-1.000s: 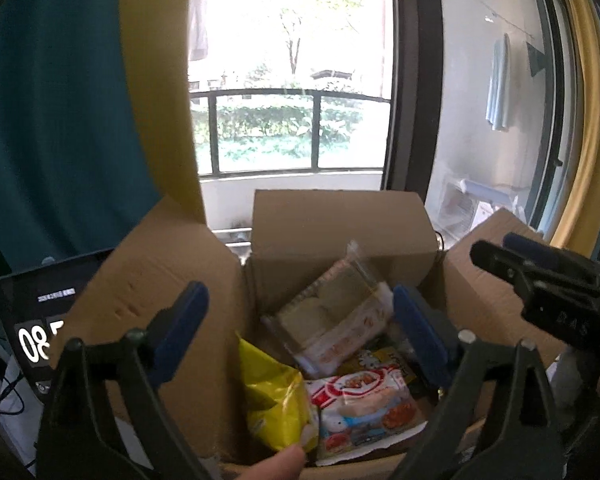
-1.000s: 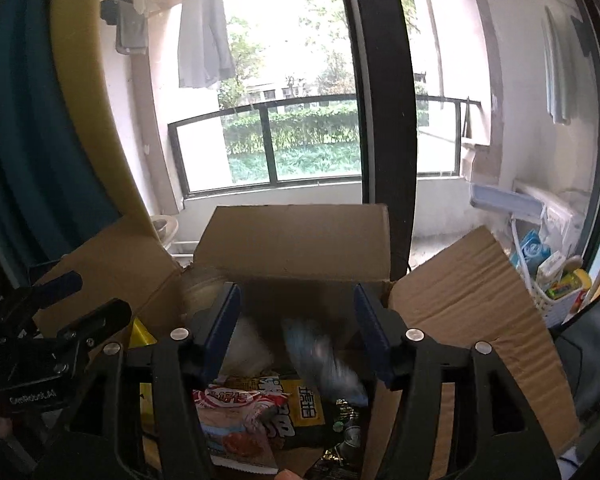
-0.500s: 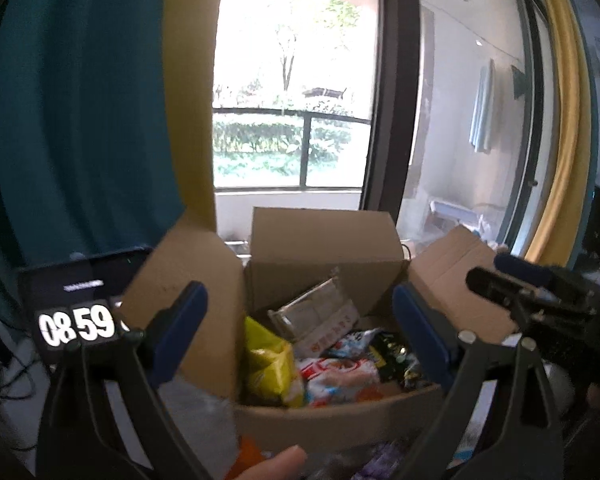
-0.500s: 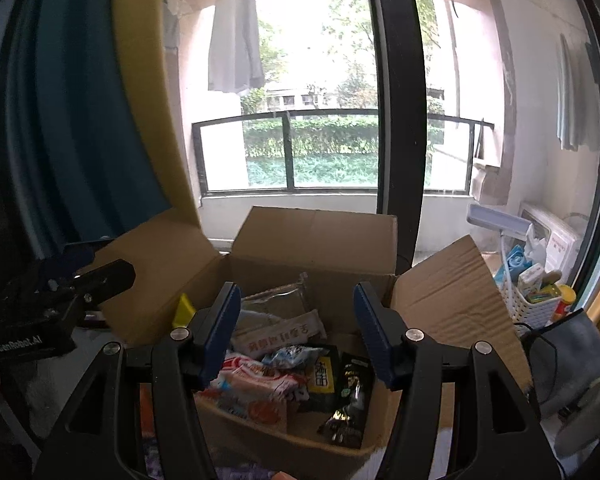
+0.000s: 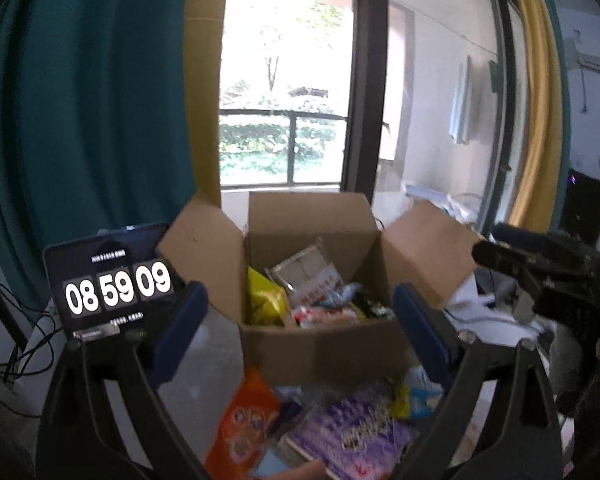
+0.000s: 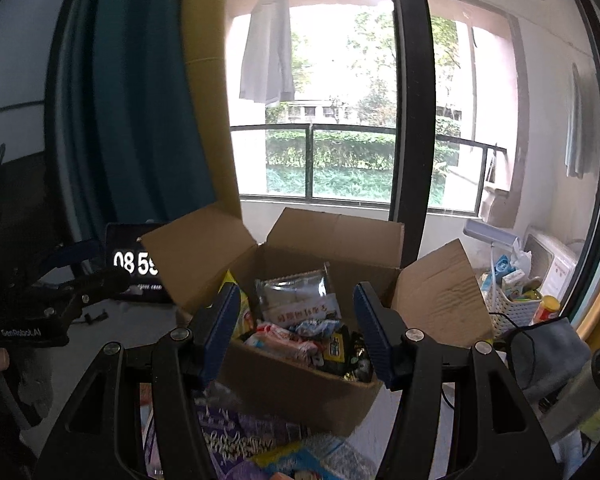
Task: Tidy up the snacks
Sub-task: 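Move both tools back from the box toward the snack pile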
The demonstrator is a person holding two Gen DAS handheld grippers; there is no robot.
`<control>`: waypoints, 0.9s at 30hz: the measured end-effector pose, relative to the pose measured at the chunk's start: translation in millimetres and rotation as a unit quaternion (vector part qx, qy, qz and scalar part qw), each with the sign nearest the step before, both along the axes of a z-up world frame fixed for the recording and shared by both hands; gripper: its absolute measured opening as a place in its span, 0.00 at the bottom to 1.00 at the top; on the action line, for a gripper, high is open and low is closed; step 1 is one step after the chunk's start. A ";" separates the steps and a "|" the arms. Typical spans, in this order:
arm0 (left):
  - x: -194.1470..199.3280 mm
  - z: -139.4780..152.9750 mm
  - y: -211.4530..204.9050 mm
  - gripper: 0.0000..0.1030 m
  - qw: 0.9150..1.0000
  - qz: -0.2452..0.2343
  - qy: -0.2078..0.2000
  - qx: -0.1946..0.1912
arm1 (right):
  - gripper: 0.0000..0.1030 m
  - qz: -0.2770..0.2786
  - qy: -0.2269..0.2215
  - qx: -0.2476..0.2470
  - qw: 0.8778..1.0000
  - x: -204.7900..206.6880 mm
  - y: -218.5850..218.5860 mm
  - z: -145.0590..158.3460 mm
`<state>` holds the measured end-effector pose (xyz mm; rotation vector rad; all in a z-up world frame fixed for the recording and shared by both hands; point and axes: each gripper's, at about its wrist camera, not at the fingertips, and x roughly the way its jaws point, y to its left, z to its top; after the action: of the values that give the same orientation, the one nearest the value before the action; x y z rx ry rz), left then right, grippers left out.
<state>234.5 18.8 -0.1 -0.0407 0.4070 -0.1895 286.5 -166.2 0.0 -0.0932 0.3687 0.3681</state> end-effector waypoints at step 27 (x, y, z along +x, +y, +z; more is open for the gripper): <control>-75.0 -116.5 51.5 0.92 0.992 0.058 0.111 -0.002 | 0.66 -0.040 0.125 0.029 0.991 -66.5 -53.1 -97.5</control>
<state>159.5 70.3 -116.6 -0.0893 0.6255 -0.0705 220.0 -219.3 -97.4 0.0257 0.6072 0.3116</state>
